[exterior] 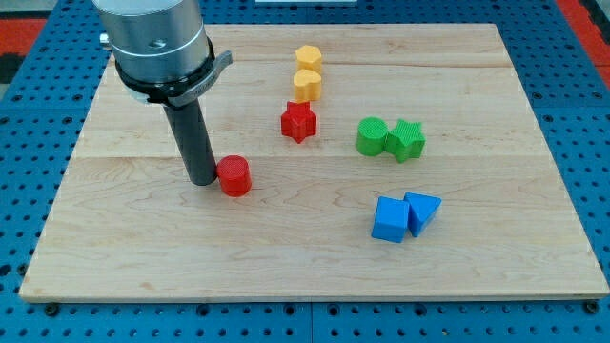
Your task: Separate the green star from the green circle
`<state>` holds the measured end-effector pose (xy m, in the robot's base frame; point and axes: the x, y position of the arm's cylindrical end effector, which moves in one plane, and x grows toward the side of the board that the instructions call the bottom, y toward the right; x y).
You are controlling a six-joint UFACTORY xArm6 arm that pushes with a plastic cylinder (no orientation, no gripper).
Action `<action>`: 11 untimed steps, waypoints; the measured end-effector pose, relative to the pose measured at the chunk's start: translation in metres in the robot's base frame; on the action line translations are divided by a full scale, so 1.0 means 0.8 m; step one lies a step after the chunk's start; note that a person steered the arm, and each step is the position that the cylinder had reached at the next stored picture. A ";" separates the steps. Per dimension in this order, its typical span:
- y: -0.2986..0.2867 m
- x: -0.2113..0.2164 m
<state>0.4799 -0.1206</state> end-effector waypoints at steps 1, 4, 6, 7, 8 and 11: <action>0.005 0.025; 0.154 0.010; 0.251 -0.036; 0.277 -0.074; 0.282 -0.124; 0.303 -0.108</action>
